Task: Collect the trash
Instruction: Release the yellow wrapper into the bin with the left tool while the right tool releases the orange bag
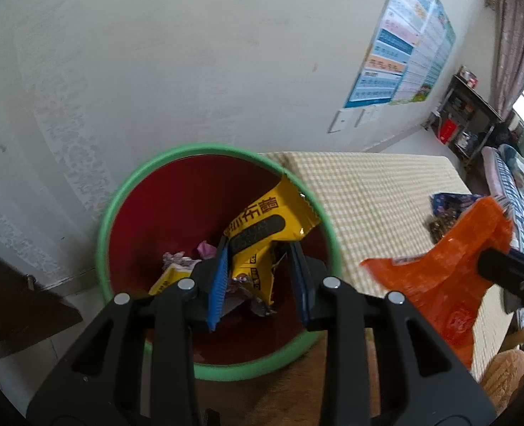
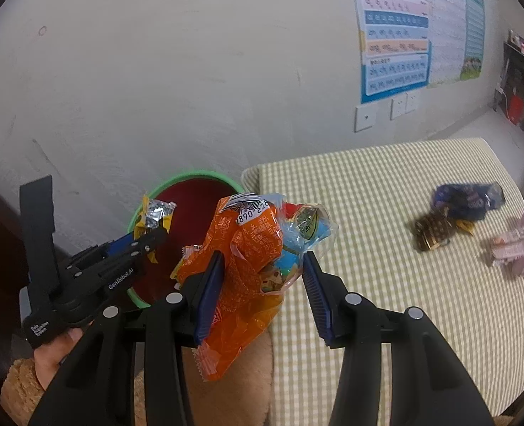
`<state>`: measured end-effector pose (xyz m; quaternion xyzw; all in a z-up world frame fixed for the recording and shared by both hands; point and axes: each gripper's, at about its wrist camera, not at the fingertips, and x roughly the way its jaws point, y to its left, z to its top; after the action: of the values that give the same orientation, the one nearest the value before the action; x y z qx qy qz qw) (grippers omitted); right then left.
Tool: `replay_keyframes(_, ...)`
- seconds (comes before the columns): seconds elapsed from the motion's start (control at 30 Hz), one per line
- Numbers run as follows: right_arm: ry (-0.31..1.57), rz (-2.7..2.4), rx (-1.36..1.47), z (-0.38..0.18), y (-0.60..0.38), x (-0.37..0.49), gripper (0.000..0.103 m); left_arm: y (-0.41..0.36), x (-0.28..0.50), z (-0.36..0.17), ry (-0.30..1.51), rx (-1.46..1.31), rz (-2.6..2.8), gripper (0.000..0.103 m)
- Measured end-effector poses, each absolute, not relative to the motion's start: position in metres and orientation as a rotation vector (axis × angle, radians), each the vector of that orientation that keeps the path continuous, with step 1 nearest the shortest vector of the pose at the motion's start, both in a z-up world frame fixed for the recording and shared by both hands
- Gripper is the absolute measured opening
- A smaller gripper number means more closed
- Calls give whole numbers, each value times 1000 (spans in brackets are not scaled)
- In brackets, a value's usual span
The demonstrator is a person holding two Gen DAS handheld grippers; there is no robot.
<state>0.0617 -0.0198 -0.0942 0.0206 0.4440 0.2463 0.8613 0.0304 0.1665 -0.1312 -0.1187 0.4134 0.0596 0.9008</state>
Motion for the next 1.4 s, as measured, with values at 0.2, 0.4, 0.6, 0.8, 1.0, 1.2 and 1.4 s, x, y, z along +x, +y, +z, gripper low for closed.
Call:
replay_keyframes(0.2,921,547,15,-93,4,67,46,190,26,-138,868,-262,187,30)
replay_keyframes(0.4,920,584,-35,-97,33,72,46,203,23,-144,879,-276,219,30)
replay_keyframes(0.6,917,606,-95,-105,56,75,46,210,25,-151,896,-290,231,30)
replay_keyframes(0.8,928,606,-126,-115,64,77,46,215,26,-157,913,-299,239,31)
replay_keyframes(1.0,920,588,-143,-115,64,82,46,217,28,-163,927,-300,246,30)
replay_keyframes(1.2,929,584,-140,-119,64,85,46,217,29,-165,937,-300,246,30)
replay_keyframes(1.4,930,582,-147,-120,66,83,46,218,30,-167,945,-300,249,31)
